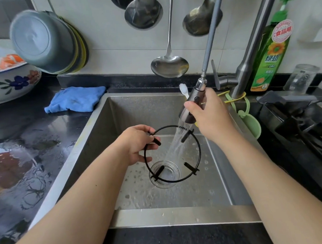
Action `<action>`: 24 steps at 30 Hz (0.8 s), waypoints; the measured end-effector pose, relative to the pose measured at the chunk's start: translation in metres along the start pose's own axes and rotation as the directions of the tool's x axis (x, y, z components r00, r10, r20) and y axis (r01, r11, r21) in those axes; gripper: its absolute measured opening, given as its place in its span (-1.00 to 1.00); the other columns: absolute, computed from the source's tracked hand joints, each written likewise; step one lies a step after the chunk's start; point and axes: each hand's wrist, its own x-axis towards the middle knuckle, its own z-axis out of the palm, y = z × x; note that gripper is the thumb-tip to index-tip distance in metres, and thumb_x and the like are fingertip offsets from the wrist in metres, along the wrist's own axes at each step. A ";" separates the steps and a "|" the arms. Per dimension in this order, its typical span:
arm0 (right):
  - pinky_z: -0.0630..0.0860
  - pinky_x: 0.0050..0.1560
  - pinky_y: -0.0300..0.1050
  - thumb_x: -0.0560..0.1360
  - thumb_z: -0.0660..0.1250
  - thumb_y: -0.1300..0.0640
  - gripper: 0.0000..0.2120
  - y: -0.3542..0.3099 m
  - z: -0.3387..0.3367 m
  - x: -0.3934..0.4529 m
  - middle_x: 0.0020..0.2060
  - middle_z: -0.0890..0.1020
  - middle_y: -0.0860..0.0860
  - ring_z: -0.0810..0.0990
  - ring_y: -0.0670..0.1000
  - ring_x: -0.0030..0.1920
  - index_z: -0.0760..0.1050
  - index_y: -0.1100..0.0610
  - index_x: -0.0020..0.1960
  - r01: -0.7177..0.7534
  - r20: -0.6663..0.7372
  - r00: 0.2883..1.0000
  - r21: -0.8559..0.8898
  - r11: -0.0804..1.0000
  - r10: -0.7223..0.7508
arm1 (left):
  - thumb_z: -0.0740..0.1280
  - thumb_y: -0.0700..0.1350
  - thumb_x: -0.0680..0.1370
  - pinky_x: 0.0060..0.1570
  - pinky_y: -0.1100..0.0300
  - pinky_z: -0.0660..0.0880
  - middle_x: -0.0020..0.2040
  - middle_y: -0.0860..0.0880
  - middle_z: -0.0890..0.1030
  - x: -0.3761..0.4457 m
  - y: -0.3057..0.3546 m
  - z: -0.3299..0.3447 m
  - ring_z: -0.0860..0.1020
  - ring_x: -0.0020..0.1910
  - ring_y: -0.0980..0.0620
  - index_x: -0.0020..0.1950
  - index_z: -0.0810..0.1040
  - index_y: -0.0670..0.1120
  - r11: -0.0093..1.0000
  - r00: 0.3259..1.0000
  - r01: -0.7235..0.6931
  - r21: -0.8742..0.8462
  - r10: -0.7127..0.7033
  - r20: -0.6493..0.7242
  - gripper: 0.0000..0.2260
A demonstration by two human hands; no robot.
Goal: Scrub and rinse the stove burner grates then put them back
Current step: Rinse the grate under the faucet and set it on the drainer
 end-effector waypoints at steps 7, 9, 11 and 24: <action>0.52 0.04 -0.13 0.57 0.37 -0.04 -0.78 -0.018 0.014 -0.009 0.01 0.61 -0.13 0.59 -0.10 0.05 0.45 0.01 0.15 0.066 0.101 0.992 0.128 0.990 -0.079 | 0.35 -0.27 0.61 0.09 -0.11 0.57 0.02 -0.10 0.73 -0.011 0.000 0.010 0.66 -0.09 0.03 0.11 0.63 -0.17 0.957 0.968 -0.180 0.227 0.132 0.213 -0.88; 0.55 0.08 -0.08 0.56 0.38 -0.05 -0.77 -0.022 0.017 -0.011 0.00 0.62 -0.12 0.60 -0.09 0.04 0.47 0.02 0.14 0.077 0.104 0.990 0.145 0.986 -0.093 | 0.37 -0.29 0.59 0.09 -0.10 0.58 0.04 -0.12 0.73 -0.011 0.001 0.011 0.66 -0.07 0.02 0.08 0.66 -0.17 0.950 0.965 -0.204 0.237 0.154 0.214 -0.88; 0.55 0.04 -0.11 0.55 0.39 -0.06 -0.76 -0.023 0.015 -0.011 -0.03 0.62 -0.13 0.60 -0.10 0.01 0.47 0.02 0.13 0.082 0.100 0.990 0.149 0.985 -0.098 | 0.39 -0.32 0.56 0.03 -0.08 0.59 0.03 -0.12 0.73 -0.010 0.002 0.011 0.66 -0.05 0.00 0.09 0.66 -0.15 0.960 0.969 -0.201 0.194 0.166 0.183 -0.85; 0.54 -0.08 -0.02 0.52 0.42 -0.06 -0.82 0.003 -0.017 0.000 -0.13 0.63 -0.08 0.63 -0.01 -0.08 0.51 0.03 -0.02 -0.020 0.066 0.998 0.046 0.999 0.017 | 0.31 -0.31 0.64 -0.02 -0.22 0.64 -0.06 -0.09 0.73 0.006 0.002 -0.006 0.66 -0.12 -0.02 0.19 0.59 -0.13 0.947 0.986 -0.064 -0.314 0.011 -0.169 -0.83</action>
